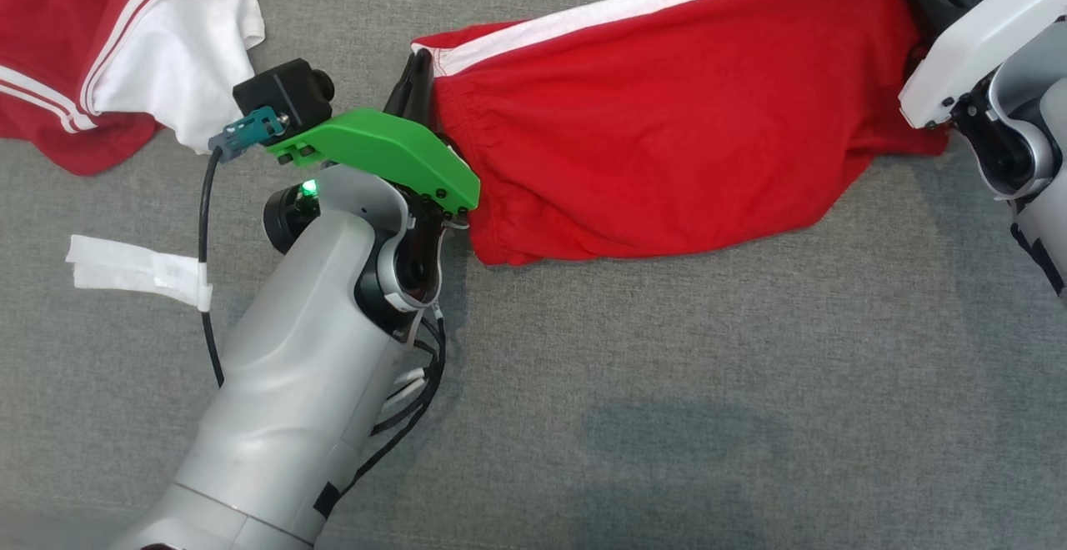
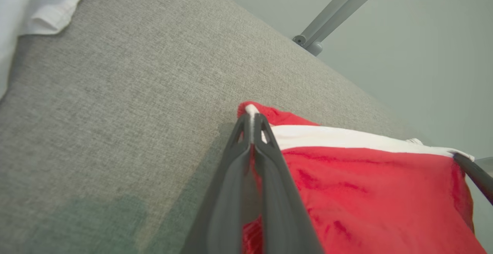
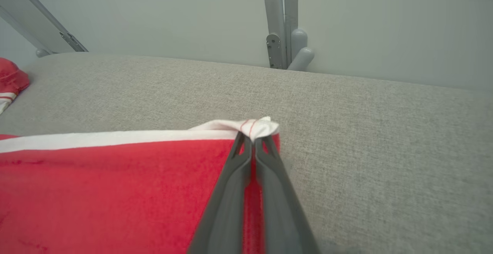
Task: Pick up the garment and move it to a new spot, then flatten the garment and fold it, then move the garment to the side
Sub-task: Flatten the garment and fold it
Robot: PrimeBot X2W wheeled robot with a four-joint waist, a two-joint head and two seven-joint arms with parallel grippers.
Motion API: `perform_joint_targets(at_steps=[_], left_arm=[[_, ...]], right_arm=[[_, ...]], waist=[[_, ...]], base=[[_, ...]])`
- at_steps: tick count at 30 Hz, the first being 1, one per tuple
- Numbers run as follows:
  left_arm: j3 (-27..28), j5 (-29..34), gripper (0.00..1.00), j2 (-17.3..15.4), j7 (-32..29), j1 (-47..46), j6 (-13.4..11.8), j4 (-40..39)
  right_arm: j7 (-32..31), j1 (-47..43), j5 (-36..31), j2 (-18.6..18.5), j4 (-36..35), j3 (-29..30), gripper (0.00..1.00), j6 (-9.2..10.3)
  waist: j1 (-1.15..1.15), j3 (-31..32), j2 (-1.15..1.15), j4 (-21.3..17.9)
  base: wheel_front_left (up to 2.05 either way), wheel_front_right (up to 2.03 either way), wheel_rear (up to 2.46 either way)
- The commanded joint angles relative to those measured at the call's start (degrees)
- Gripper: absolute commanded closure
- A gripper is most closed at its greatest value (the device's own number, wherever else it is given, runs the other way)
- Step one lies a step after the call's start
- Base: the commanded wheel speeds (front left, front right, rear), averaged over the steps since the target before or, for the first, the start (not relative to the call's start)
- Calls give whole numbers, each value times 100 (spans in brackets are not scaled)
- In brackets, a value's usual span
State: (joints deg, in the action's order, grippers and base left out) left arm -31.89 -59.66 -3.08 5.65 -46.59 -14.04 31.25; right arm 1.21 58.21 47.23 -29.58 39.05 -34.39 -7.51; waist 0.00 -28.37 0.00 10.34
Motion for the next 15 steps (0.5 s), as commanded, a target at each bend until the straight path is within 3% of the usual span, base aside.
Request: perform_joint_targets(at_steps=[1, 2, 3, 4, 5, 10, 15], left_arm=[[-19, -5, 100, -10, 39, -95, 42, 47], [-30, -36, 100, -6, 59, -116, 43, 96], [-36, -49, 76, -4, 109, -138, 30, 144], [-42, -54, 34, -3, 158, -149, 17, 186], [-41, -74, 0, 0, 211, -150, 19, 214], [-120, 12, 0, -25, 531, -4, 163, 197], [-229, 489, 0, -309, 862, 393, 204, -334]], right_arm=[[69, 102, -45, 7, 48, -23, 71, 4], [133, 124, -58, 31, 70, -68, 27, 4], [190, 127, -60, 48, 104, -96, 0, 4], [274, 136, -81, 56, 134, -127, 0, 4], [352, 142, -69, 63, 137, -154, 0, 4], [738, -47, -17, -34, -88, -273, 0, 4], [698, -435, 45, -273, -539, -341, 0, 4]], waist=[[0, -13, 0, -9], [0, -19, 0, -17], [0, -20, 0, -29], [0, -16, 0, -42], [0, -9, 0, -54], [0, 142, 0, -180], [0, 404, 0, -331]], base=[[0, 0, 0], [0, 0, 0], [0, 0, 0], [0, 0, 0], [0, 0, 0], [0, 0, 0], [0, 0, 0]])
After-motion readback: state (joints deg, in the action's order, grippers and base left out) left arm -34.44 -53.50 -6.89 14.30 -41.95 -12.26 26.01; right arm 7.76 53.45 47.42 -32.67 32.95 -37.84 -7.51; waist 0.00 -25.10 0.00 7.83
